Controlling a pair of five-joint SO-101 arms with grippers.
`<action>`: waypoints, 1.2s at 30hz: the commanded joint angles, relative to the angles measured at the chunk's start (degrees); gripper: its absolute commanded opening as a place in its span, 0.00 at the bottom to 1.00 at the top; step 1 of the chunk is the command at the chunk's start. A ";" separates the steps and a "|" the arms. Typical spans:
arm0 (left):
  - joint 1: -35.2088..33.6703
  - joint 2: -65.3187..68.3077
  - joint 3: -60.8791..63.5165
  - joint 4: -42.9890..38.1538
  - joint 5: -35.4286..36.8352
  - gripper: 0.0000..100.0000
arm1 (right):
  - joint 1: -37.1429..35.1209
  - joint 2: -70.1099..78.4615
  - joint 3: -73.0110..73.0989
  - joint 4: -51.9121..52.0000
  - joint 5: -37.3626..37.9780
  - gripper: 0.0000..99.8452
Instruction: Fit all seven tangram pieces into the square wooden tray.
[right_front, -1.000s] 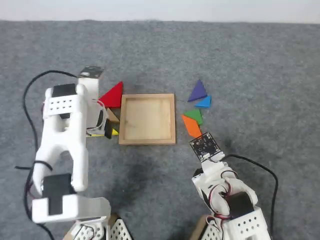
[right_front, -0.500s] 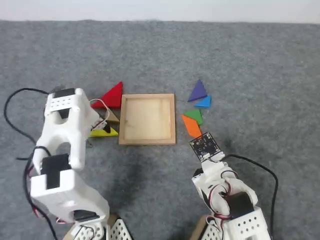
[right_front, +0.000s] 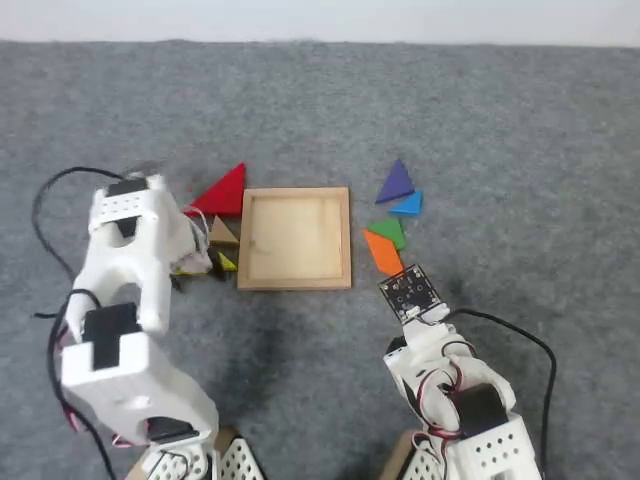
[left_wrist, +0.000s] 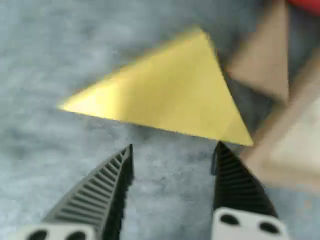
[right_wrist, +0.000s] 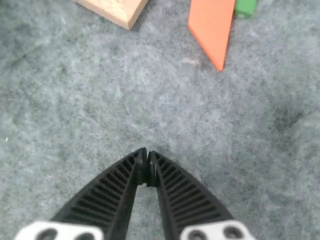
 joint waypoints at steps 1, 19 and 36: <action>2.29 -6.77 -1.27 -0.26 -26.11 0.25 | -0.75 -1.01 0.97 0.48 -0.53 0.01; 3.60 -8.09 -1.98 -7.74 -76.04 0.25 | -0.75 -1.01 0.97 0.48 -0.53 0.01; 1.76 2.46 -9.36 -10.73 -81.85 0.25 | -0.75 -1.01 0.97 0.48 -0.53 0.01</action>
